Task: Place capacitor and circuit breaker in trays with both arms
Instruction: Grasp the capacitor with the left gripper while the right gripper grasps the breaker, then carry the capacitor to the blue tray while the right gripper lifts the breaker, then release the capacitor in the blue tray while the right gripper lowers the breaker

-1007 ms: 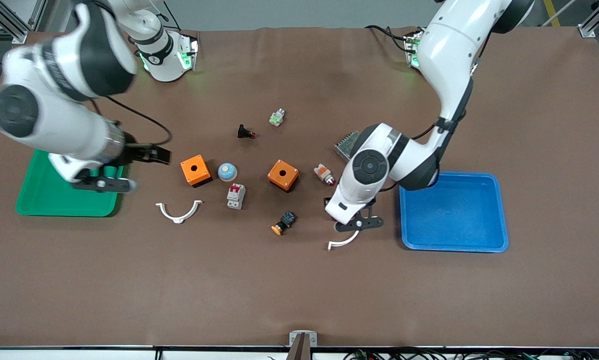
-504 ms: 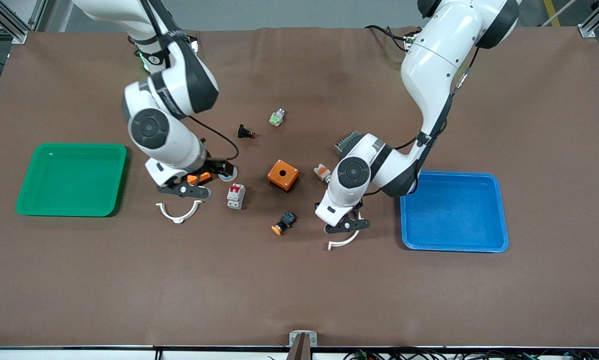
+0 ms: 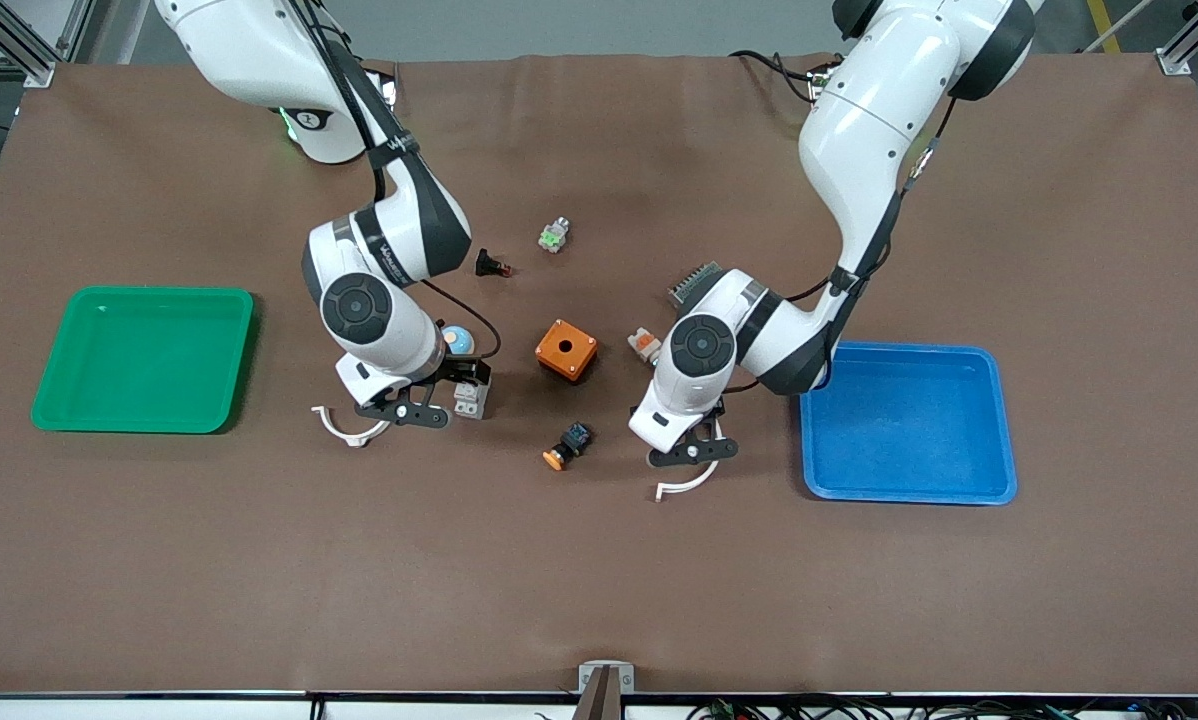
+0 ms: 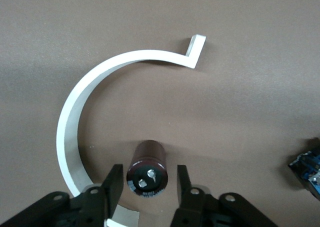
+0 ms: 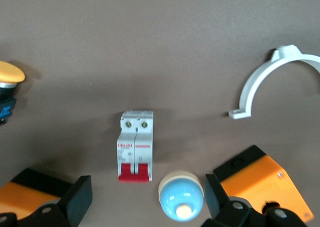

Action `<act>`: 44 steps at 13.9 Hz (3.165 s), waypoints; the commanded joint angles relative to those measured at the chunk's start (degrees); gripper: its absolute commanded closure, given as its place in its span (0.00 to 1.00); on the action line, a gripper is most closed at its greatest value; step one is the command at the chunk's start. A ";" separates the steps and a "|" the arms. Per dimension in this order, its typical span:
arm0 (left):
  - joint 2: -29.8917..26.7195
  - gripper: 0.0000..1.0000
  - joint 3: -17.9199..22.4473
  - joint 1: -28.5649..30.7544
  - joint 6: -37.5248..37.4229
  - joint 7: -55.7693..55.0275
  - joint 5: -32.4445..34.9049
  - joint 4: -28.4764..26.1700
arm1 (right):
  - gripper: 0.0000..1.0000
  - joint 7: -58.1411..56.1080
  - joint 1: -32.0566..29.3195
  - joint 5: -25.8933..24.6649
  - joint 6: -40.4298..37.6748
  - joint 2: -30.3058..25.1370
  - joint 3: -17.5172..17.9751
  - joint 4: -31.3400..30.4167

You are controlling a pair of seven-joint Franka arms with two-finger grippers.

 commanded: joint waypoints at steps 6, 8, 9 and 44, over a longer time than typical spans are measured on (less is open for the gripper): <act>-2.80 0.97 0.43 2.38 -1.05 -1.59 1.94 1.03 | 0.00 0.51 1.60 0.68 4.49 4.07 -0.27 0.19; -6.58 0.97 0.34 4.93 -5.16 -0.89 2.29 1.02 | 0.00 0.51 1.78 0.68 5.82 5.56 -0.27 0.28; -8.16 0.97 0.34 6.16 -6.49 -0.45 2.38 0.94 | 0.00 0.51 2.04 0.76 5.91 5.66 -0.27 0.28; -34.70 0.00 -0.45 34.48 8.46 26.95 5.99 -30.89 | 0.84 -52.40 -50.07 -9.52 -16.27 1.26 -0.88 9.26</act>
